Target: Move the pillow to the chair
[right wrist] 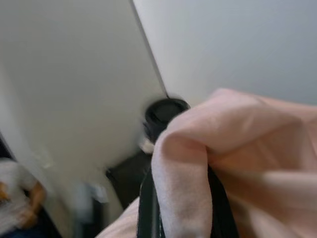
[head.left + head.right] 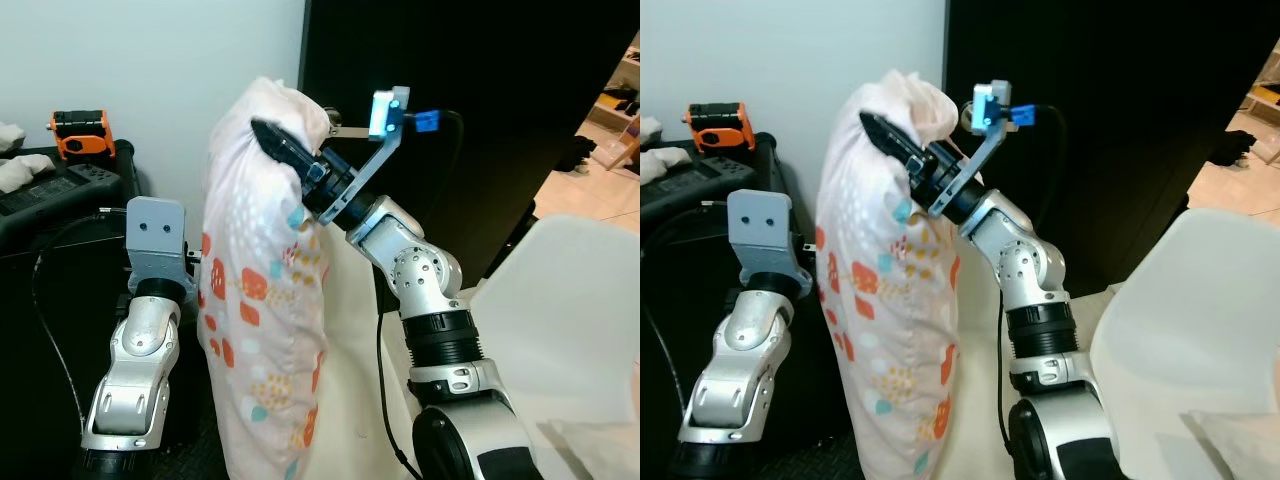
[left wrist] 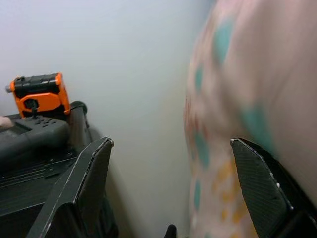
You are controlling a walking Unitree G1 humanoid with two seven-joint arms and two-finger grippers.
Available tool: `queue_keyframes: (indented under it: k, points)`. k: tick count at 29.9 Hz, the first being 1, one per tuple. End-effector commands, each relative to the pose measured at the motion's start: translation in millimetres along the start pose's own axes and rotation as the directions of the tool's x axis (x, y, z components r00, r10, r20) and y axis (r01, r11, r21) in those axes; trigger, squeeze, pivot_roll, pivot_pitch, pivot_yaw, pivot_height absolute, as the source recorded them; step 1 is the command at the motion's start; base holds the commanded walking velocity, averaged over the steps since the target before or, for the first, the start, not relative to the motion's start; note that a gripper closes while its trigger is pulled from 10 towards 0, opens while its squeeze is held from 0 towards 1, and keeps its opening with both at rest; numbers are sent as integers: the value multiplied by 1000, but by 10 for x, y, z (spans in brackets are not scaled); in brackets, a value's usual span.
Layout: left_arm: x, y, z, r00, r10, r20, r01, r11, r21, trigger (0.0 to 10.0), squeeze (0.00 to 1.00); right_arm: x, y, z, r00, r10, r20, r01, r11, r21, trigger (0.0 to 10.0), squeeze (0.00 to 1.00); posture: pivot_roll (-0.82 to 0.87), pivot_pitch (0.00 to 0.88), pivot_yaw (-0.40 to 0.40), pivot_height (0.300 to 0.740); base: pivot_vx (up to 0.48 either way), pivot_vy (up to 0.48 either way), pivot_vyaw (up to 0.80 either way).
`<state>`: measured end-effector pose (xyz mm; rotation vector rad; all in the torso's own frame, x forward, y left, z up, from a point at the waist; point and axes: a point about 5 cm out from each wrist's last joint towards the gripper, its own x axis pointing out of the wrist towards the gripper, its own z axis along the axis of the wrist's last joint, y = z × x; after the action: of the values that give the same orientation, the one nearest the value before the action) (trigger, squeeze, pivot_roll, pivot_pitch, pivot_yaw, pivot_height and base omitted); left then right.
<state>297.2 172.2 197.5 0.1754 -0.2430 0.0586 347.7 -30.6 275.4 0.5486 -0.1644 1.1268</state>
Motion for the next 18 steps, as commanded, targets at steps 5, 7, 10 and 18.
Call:
queue_keyframes:
  k: [5,7,10,18]
  points:
    - [-12,-42,2,1000,-17,-6,17,1000,26,10000,0,26,-104,-152,986,-101,-129,93,994,-64,10000,0,37,0,-103,715,0,0,0]
    - [-14,-39,-2,1000,-15,-8,15,999,28,10000,0,23,-109,-151,985,-103,-136,95,993,-67,10000,0,37,0,-103,710,0,0,0]
    - [-16,-37,-11,1000,-12,-13,12,999,33,10000,0,5,-163,-185,973,-139,-183,125,988,-90,10000,0,35,0,-104,695,0,0,0]
    - [-25,-44,-16,1000,-12,-17,12,999,36,10000,0,-146,-479,-232,879,-388,-278,330,915,-233,10000,0,36,0,-106,665,0,0,0]
